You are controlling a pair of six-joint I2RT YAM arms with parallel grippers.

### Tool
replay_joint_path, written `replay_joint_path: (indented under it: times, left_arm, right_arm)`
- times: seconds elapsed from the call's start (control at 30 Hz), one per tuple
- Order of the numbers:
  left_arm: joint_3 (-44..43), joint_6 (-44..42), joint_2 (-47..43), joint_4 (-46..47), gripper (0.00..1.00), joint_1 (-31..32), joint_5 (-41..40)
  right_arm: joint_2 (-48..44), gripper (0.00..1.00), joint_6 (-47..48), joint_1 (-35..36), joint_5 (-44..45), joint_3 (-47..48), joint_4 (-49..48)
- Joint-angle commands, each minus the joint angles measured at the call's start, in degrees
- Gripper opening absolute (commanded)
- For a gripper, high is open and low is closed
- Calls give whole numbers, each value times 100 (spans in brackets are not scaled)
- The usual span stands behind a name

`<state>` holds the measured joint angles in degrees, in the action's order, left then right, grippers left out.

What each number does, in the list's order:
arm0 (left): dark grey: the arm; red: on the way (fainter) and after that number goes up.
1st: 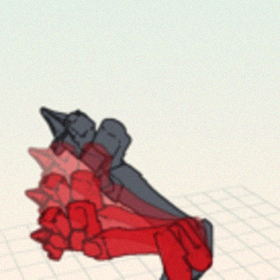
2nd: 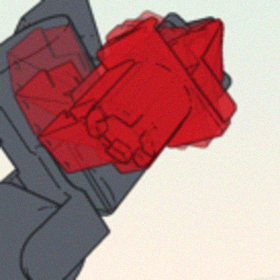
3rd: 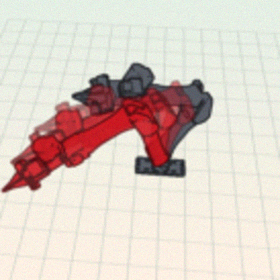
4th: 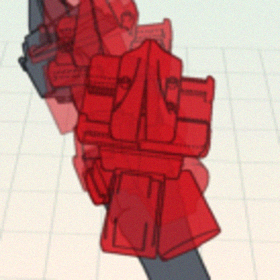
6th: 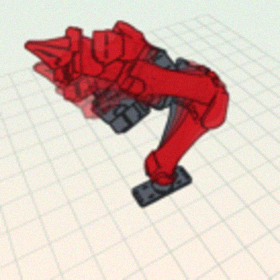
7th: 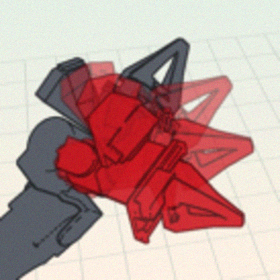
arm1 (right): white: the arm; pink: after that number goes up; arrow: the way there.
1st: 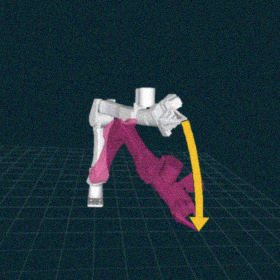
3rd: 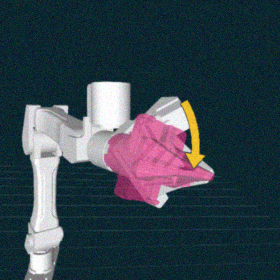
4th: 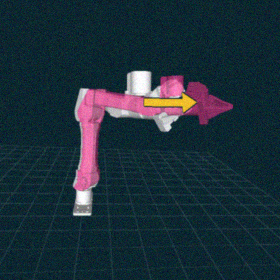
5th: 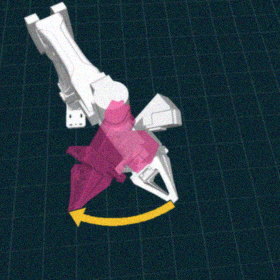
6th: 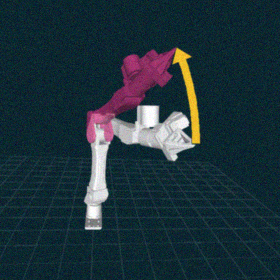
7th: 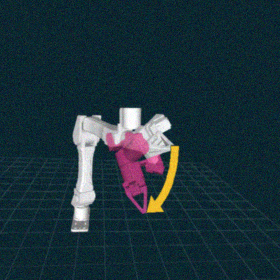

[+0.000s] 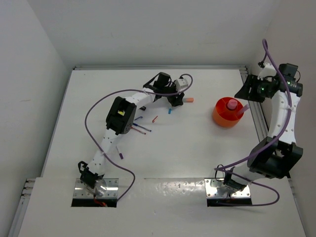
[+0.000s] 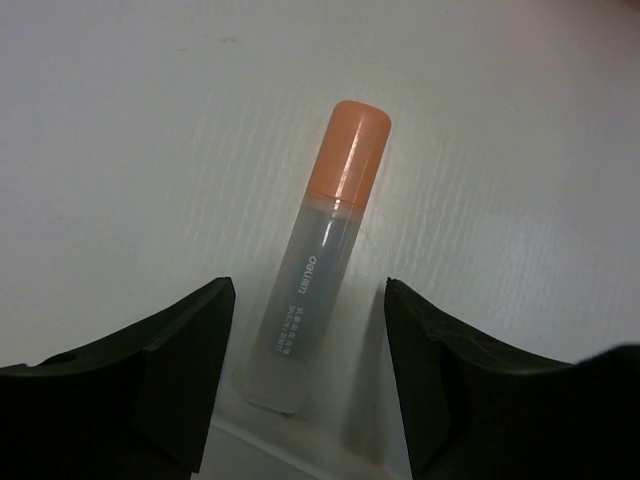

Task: Sort the stationery into containers
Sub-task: Pick up the pen from the center of the board.

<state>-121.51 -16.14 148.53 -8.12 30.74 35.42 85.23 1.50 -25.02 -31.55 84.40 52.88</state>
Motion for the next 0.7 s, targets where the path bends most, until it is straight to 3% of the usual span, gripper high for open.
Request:
replay_joint_path:
  times: [0.0, 0.23, 0.47, 0.67]
  left_arm:
    - [-154, -512, -122, -619, 66, 291, -149]
    - [320, -873, -386, -1341, 33, 529, -421]
    - [1673, -523, -1290, -473, 18, 696, -659]
    - [3026, -65, -2380, 486, 9, 811, -633]
  right_arm:
    - [-68, 54, -106, 32, -228, 331, -41]
    - [-86, 54, -106, 102, -246, 516, 29]
    - [-226, 54, -280, 278, -352, 560, 64]
    - [-612, 55, -457, 392, -580, 25, -41]
